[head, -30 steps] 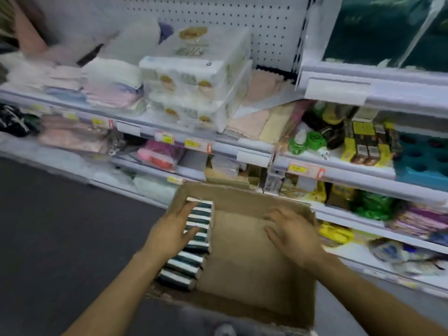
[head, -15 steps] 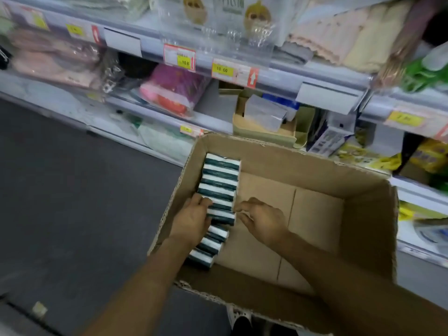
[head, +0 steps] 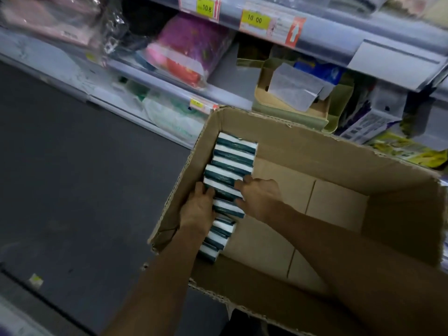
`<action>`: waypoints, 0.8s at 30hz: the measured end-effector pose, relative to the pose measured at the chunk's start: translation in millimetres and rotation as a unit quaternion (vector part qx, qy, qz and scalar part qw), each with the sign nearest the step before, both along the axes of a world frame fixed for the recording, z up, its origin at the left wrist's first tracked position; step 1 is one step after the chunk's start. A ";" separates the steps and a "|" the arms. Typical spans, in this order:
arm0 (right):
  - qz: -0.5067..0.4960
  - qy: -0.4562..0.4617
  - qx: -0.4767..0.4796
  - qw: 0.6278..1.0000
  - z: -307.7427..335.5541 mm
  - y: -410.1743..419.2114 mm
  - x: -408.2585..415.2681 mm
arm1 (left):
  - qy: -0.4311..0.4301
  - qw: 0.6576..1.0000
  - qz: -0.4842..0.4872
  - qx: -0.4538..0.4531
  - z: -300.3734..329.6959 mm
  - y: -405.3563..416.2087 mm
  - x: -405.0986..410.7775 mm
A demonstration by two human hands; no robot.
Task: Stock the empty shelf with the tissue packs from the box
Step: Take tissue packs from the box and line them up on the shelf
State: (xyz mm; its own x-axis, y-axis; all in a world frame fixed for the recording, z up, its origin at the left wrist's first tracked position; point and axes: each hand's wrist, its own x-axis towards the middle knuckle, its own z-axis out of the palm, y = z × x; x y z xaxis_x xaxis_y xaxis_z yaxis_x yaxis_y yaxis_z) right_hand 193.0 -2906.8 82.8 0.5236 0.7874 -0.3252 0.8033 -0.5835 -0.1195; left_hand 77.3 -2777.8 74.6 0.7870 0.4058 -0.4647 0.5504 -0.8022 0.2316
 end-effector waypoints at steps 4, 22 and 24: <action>-0.067 0.043 0.004 0.997 1.5 0.0 -1.1 | -0.026 1.000 -0.008 0.011 3.4 -2.6 -8.3; -0.298 0.114 0.282 0.905 195.8 -173.4 18.0 | -0.195 0.952 0.076 -0.224 172.6 -49.0 17.2; -0.306 0.092 0.308 0.896 217.5 -194.0 15.7 | -0.209 0.940 0.078 -0.257 194.4 -59.6 26.6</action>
